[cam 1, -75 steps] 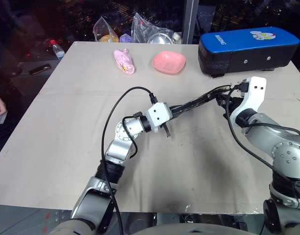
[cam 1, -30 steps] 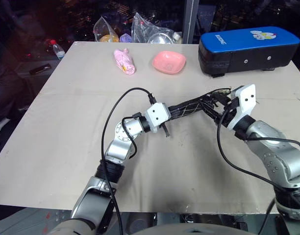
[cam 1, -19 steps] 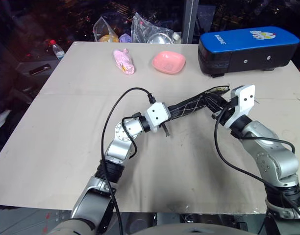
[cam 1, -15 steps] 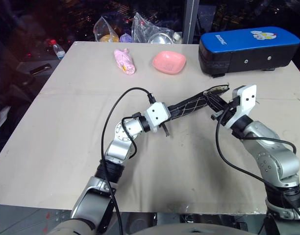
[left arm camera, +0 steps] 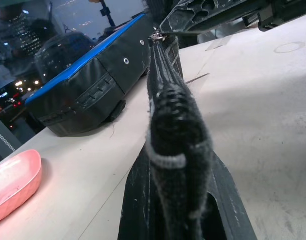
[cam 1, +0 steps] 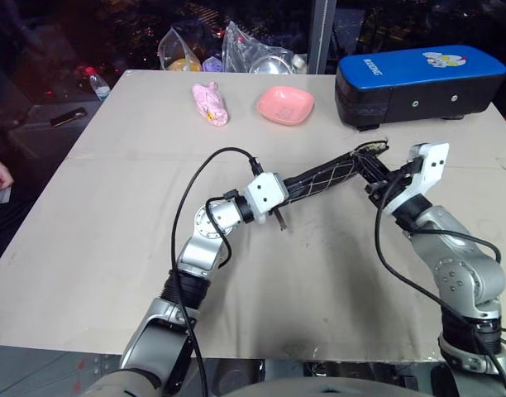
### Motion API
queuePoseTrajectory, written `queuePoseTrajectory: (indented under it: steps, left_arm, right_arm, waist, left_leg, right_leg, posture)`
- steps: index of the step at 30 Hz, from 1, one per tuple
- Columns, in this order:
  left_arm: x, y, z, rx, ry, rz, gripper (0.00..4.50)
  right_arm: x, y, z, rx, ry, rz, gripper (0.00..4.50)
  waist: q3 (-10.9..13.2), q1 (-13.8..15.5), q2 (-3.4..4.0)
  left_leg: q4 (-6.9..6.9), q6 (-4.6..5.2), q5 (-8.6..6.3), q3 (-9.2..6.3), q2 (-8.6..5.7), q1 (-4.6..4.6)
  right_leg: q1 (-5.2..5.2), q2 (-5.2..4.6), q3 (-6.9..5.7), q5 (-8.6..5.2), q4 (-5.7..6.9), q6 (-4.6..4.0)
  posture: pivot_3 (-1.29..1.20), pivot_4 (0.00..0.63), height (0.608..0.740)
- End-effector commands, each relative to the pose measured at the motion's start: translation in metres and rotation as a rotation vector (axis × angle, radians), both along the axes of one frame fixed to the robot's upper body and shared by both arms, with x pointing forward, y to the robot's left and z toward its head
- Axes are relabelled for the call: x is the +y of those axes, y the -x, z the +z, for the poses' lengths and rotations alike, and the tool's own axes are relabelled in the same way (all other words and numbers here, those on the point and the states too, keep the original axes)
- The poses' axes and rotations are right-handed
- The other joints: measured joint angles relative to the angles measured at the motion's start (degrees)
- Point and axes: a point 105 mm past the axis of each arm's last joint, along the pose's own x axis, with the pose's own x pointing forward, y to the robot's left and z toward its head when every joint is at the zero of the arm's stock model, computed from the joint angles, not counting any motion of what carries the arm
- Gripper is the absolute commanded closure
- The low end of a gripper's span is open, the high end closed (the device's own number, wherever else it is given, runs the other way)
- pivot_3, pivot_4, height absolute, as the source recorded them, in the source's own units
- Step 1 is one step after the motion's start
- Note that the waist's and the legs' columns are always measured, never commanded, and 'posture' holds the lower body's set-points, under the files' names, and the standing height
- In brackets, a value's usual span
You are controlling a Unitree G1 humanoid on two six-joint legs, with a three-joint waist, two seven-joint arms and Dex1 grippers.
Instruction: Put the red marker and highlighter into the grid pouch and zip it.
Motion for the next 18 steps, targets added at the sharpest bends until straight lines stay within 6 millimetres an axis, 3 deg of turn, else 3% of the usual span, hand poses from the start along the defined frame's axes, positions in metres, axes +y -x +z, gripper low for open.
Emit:
queuePoseTrajectory:
  steps: [1,12,15,16,18]
  left_arm:
    - [0.001,0.001,0.008,-0.032,0.016,-0.004,4.50]
    - [0.003,0.000,0.008,-0.034,0.018,0.007,4.50]
    - [0.004,0.000,0.008,-0.035,0.019,0.013,4.50]
    - [0.006,-0.003,0.009,-0.053,0.011,0.038,4.50]
    - [0.013,-0.011,0.012,-0.089,-0.004,0.087,4.50]
  right_arm:
    - [-0.019,0.001,0.021,-0.067,-0.037,-0.077,4.46]
    - [-0.066,-0.019,0.016,-0.026,-0.073,-0.340,4.46]
    - [-0.056,-0.017,0.016,-0.033,-0.036,-0.264,4.46]
    - [-0.041,-0.010,0.013,-0.027,-0.018,-0.152,3.92]
    - [-0.026,0.000,0.008,-0.019,0.021,-0.028,3.26]
  waist:
    - [0.00,0.00,0.00]
    - [0.00,-0.07,0.01]
    - [0.00,-0.03,0.01]
    - [0.00,0.01,0.01]
    - [0.00,0.18,0.00]
  left_leg:
    - [0.00,0.00,0.00,0.00,0.00,0.00]
    - [0.00,0.00,0.00,0.01,0.00,0.01]
    - [-0.01,-0.01,0.00,0.01,0.00,0.01]
    - [-0.01,0.00,0.00,0.02,0.00,0.01]
    - [-0.01,0.01,-0.01,0.01,0.00,-0.01]
  right_leg:
    - [0.00,0.00,0.00,0.00,0.00,0.00]
    - [0.00,0.01,0.01,0.00,0.01,0.00]
    - [0.00,0.02,0.01,0.00,0.01,0.00]
    - [0.00,0.01,0.02,0.00,0.01,0.00]
    - [0.00,0.01,0.01,0.00,-0.02,0.00]
  posture:
    - [0.00,0.150,0.716]
    - [0.00,0.150,0.716]
    - [0.00,0.150,0.716]
    - [0.00,0.150,0.716]
    - [0.00,0.150,0.716]
